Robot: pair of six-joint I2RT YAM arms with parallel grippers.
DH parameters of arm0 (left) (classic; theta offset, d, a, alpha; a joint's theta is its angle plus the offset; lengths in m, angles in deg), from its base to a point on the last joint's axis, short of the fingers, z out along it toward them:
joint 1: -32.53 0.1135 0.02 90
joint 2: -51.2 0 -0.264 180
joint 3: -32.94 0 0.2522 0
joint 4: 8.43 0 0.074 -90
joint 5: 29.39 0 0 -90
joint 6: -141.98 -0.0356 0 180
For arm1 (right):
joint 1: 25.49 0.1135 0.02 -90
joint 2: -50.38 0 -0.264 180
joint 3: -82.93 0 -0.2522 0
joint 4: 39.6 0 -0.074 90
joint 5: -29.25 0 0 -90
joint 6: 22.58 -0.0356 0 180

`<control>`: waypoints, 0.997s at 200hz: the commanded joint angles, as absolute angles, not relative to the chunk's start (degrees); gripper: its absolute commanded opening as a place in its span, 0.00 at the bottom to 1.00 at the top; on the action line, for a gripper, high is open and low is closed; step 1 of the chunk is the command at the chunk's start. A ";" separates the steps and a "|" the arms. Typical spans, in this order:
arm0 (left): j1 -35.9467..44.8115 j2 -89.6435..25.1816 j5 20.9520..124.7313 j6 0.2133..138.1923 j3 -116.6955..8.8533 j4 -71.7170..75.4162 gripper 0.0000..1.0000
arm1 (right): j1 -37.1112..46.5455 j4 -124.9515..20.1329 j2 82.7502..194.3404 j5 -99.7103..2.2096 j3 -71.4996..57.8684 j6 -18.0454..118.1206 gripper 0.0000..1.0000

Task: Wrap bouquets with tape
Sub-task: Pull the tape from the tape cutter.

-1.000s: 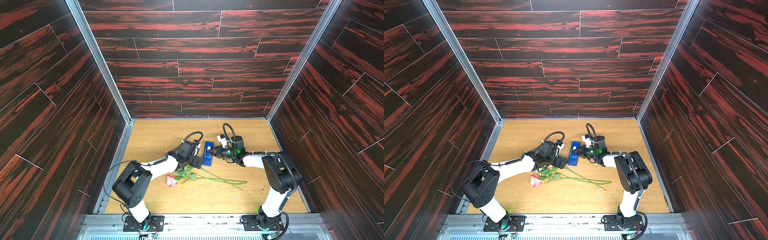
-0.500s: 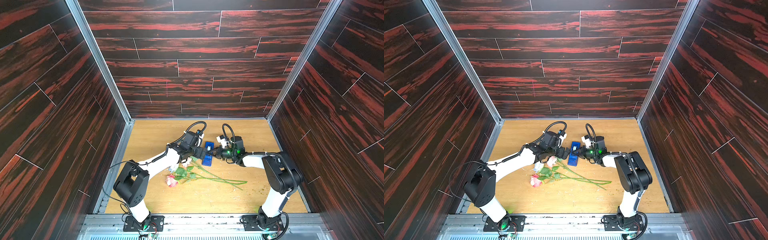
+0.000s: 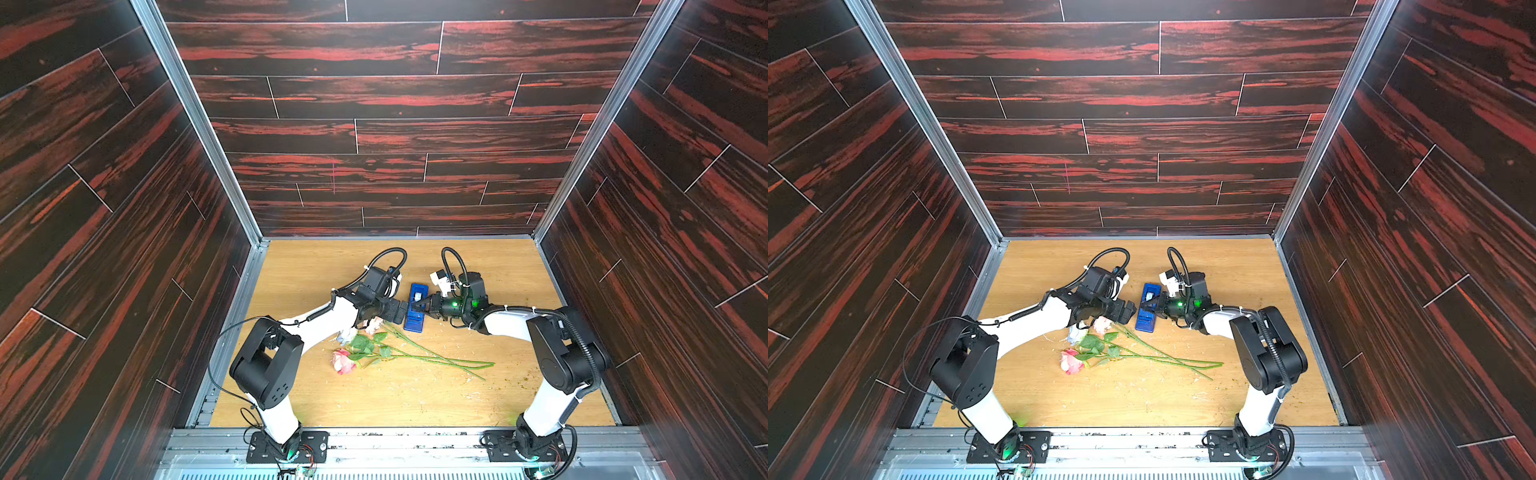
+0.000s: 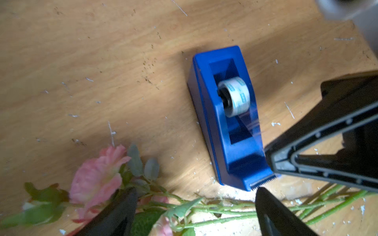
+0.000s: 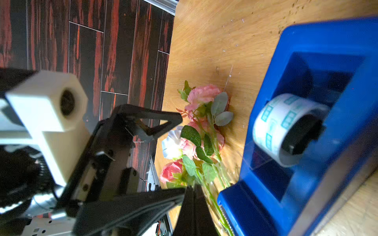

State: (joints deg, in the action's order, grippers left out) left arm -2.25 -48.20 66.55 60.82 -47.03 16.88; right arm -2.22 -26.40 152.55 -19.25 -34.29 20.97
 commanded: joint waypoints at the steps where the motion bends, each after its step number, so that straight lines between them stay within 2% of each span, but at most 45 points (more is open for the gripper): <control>1: -2.20 -47.94 66.61 61.04 -46.02 16.45 0.94 | -0.76 -26.40 149.79 -17.71 -34.48 20.75 0.00; 199: -1.00 -47.91 69.45 62.53 -47.17 16.04 0.94 | 5.43 -22.53 143.90 -23.39 -44.46 16.18 0.00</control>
